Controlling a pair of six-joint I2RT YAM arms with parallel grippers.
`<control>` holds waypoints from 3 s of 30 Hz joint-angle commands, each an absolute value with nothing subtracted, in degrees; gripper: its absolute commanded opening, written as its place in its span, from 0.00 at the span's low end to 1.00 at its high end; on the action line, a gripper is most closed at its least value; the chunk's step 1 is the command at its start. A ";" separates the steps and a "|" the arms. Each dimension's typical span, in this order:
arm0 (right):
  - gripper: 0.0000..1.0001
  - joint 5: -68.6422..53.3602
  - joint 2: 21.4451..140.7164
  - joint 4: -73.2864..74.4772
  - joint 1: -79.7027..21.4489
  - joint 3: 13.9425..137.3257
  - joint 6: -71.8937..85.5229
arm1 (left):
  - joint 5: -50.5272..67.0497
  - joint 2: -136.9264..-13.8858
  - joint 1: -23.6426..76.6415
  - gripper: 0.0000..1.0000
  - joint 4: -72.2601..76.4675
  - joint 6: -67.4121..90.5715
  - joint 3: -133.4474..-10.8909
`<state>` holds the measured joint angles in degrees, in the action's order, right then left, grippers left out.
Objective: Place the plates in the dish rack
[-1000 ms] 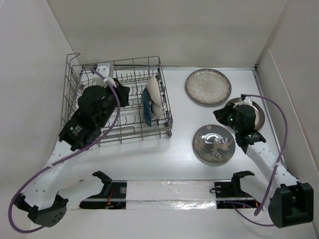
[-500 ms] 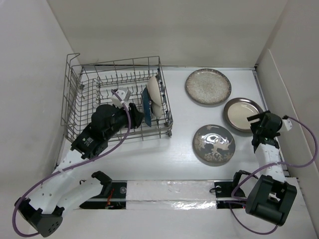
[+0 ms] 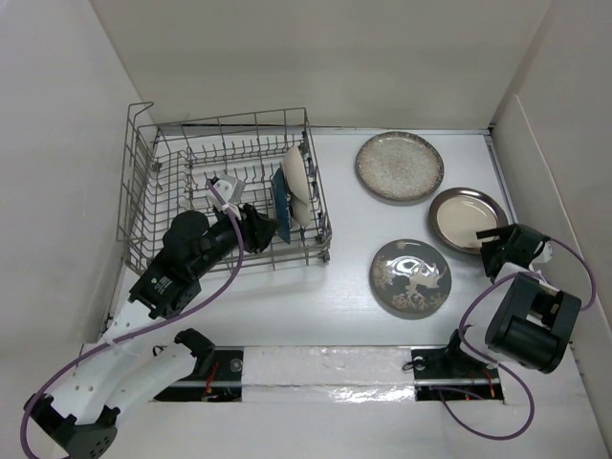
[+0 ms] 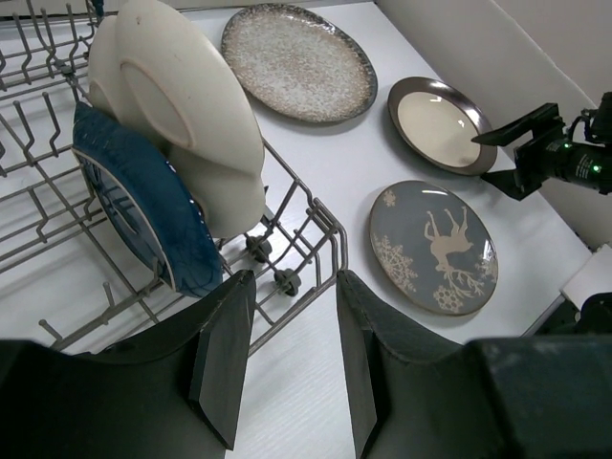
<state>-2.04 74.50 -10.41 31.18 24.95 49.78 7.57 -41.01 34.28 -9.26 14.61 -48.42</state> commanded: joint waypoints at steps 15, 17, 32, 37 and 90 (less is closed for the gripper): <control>0.67 -3.69 81.47 -5.19 30.41 32.78 51.59 | 5.36 -40.69 34.10 0.36 -6.94 13.97 -48.43; 0.57 -3.69 81.74 -4.31 30.41 33.05 51.59 | 5.36 -40.61 34.10 0.36 -7.03 13.89 -48.51; 0.24 -3.43 80.51 -2.02 31.46 32.18 53.70 | 4.66 -38.76 34.10 0.36 -6.94 13.62 -48.34; 0.08 -2.64 76.04 -3.25 31.46 29.27 53.96 | 5.18 -39.11 34.10 0.36 -6.77 13.80 -48.16; 0.00 -41.31 58.88 -47.96 7.13 41.76 75.14 | 19.43 -66.97 35.33 0.65 6.94 30.76 -63.89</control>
<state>-40.03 59.24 -31.68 9.08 38.22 69.32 20.53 -67.94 34.89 2.22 29.69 -60.38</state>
